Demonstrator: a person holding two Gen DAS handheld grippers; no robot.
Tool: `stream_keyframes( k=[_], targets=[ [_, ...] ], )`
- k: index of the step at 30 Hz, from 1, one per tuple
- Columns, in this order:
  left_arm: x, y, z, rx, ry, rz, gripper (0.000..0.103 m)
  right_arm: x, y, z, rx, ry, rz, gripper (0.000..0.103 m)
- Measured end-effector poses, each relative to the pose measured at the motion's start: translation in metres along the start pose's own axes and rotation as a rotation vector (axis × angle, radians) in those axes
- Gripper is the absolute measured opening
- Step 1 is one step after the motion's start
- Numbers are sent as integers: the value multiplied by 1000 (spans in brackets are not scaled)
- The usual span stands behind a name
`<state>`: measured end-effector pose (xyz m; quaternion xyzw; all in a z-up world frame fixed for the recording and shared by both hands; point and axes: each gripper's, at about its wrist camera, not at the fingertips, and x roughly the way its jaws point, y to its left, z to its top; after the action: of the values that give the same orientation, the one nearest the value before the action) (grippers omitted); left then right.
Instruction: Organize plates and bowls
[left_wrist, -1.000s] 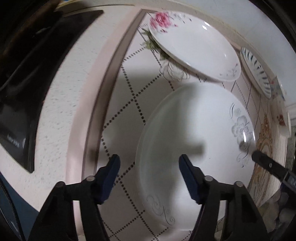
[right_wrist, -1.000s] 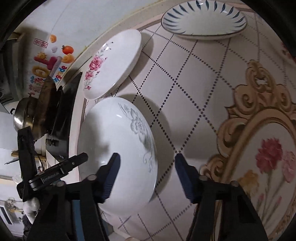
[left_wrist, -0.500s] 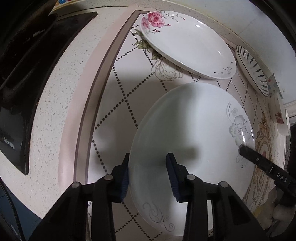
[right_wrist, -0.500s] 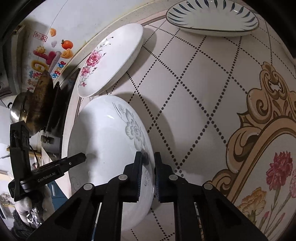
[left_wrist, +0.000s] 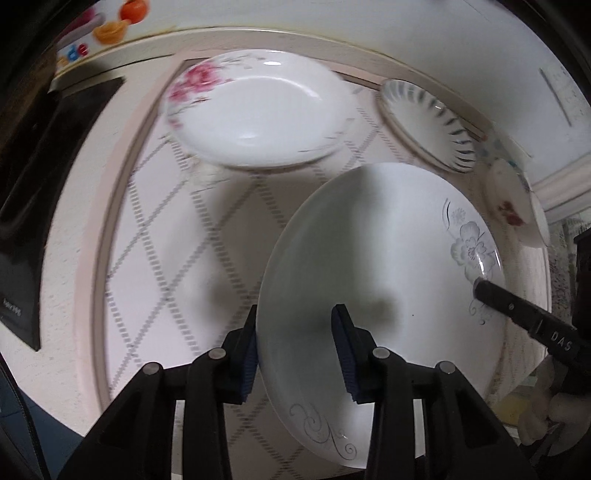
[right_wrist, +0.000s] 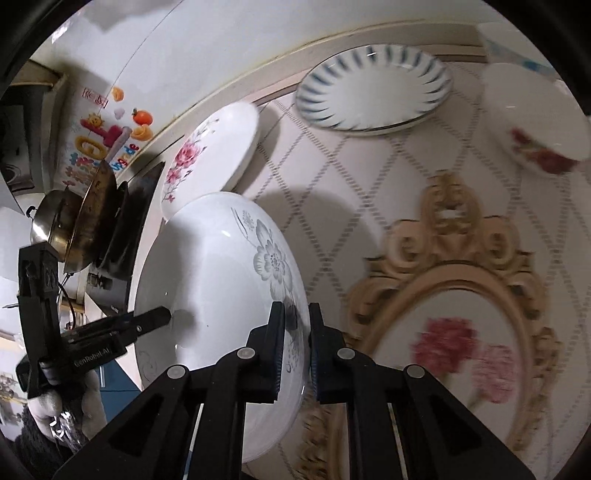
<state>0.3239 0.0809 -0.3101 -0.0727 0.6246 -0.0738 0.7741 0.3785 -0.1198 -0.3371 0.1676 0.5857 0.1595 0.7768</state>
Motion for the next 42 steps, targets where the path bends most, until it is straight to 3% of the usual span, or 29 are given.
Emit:
stream_keyframes(
  k=[8,15,29,35,39,40,42],
  targets=[
    [39,-58,8,68,36,-11,34,-31,-64,-14,56,-27,-44,14],
    [62,-77,11,90,54,15,34,-32,-103,-22,85,-30,-57,14],
    [75,-83,17,63,47,52,35,-18,-112,-25,72,4,-30,14],
    [61,-77,12,39,39,69,35,-17,-116,-21,79,55,-3,14],
    [5,-57,20,-62,-63,11,35,-36,-122,-13,114,125,-43,24],
    [-13,-49,26,-87,-99,4,40,-48,-120,-11,115,119,-47,27],
    [-37,-32,42,-119,-153,0,55,-78,-104,0,94,82,-43,48]
  ],
)
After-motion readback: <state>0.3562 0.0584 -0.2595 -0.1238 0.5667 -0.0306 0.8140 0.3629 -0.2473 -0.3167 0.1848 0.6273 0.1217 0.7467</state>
